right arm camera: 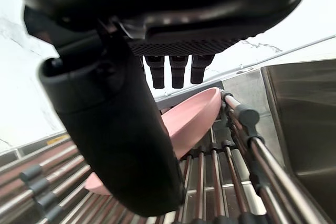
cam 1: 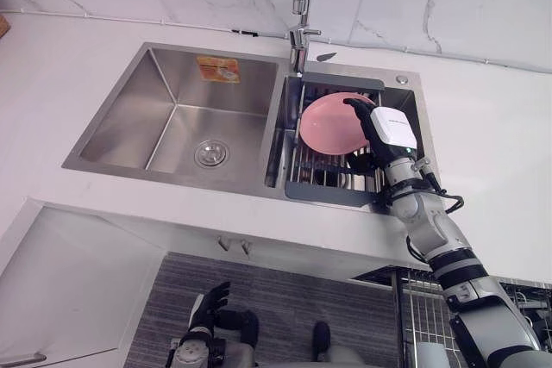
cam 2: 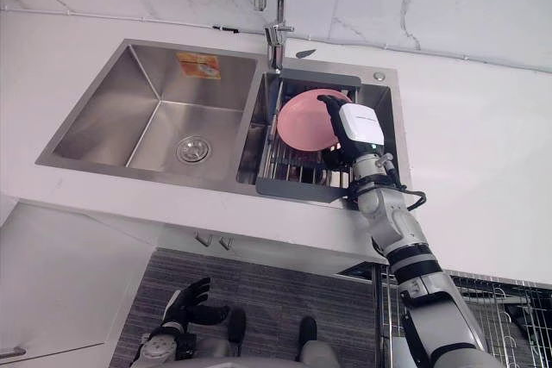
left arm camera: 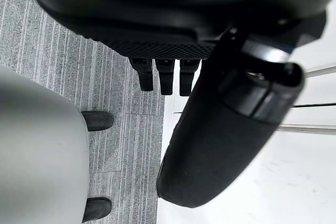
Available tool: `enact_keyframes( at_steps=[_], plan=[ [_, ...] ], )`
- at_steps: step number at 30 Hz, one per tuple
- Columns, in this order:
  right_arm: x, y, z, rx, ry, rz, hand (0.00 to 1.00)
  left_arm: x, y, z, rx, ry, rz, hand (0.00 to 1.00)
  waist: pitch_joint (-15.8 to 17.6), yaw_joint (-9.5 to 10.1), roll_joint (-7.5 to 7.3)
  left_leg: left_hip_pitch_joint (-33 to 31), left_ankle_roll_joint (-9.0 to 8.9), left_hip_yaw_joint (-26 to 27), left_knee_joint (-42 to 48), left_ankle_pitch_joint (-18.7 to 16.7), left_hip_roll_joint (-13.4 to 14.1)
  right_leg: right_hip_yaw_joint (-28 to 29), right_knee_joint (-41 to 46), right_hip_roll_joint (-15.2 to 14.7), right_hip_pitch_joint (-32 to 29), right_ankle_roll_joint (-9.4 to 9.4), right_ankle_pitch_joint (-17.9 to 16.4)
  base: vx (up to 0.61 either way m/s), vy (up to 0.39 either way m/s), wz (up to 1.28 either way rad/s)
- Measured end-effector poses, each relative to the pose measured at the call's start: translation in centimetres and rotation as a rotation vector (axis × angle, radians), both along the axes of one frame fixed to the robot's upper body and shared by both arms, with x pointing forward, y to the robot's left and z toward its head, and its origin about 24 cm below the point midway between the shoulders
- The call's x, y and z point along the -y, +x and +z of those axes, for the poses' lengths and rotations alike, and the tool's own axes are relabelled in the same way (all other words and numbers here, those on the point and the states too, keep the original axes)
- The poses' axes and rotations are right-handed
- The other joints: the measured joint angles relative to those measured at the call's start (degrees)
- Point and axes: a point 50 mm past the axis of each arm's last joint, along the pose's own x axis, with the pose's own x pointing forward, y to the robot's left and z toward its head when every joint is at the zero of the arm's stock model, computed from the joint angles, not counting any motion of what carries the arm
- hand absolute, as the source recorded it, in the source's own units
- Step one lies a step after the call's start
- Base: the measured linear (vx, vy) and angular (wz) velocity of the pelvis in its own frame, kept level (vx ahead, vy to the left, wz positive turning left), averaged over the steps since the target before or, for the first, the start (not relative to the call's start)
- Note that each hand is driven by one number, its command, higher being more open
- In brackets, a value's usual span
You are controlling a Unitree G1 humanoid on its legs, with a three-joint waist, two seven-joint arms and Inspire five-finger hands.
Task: Walk over to the sink, pick up the cup, carry it to the dishwasher, place the cup inside the dishwasher, then close the dishwasher door
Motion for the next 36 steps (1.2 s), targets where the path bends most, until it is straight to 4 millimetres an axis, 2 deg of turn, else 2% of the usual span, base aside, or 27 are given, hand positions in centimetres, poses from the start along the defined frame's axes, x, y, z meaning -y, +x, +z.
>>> enact_keyframes(
  at_steps=[1,2,7,12,18,25,36],
  plan=[
    [0.0,0.1,0.0,-0.002,-0.002,-0.004,0.90,0.0,0.0,0.0,0.001,0.001,0.000,0.90,0.0,0.04,-0.07,-0.1,0.03,-0.1,0.0,0.0,-0.1,-0.1,0.0,0.0,-0.1,0.02,0.0,0.00,0.000,0.00],
    [0.0,0.3,0.1,-0.004,-0.004,-0.005,0.30,0.0,0.0,0.0,0.003,0.001,0.000,0.90,0.1,0.06,-0.10,-0.2,0.04,-0.2,0.0,0.0,-0.1,-0.1,0.0,0.0,-0.1,0.02,0.0,0.00,0.000,0.00],
    [-0.4,1.2,0.4,-0.020,-0.032,0.000,0.30,-0.1,0.2,0.1,0.010,-0.004,0.010,0.90,0.5,0.16,-0.46,-0.6,-0.01,-1.0,0.0,0.2,-0.1,-0.6,0.0,0.0,-0.3,0.04,0.0,-0.02,-0.006,0.05],
    [-0.3,1.9,1.8,0.017,-0.048,0.004,0.30,-0.2,0.6,0.4,0.036,-0.010,0.022,0.90,2.4,0.22,-0.90,-1.1,0.06,-1.2,0.0,0.4,-0.4,-0.8,0.0,-0.1,-0.6,0.03,0.0,-0.02,0.000,0.02],
    [-0.2,2.1,3.0,0.062,-0.074,0.024,0.30,-0.2,0.7,0.5,0.042,-0.010,0.022,0.90,2.4,0.45,-0.92,-1.4,0.09,-1.4,0.0,0.5,-0.4,-1.1,0.0,-0.2,-0.9,0.03,0.0,0.00,-0.001,0.02],
    [0.0,2.0,3.4,0.072,-0.093,0.031,0.30,-0.2,0.9,0.6,0.051,-0.011,0.020,0.90,2.8,0.46,-1.01,-1.3,0.08,-1.4,0.0,0.5,-0.4,-1.1,0.1,-0.2,-0.9,0.03,0.0,0.00,0.000,0.00],
    [-0.3,-1.5,3.2,0.125,-0.211,0.144,0.30,-0.3,0.7,0.5,0.036,-0.006,0.022,0.90,2.9,-0.36,-1.35,0.1,-0.12,-1.0,0.0,0.3,0.0,-0.6,0.8,-0.3,0.1,0.04,0.0,-0.01,0.000,-0.02]
  ],
)
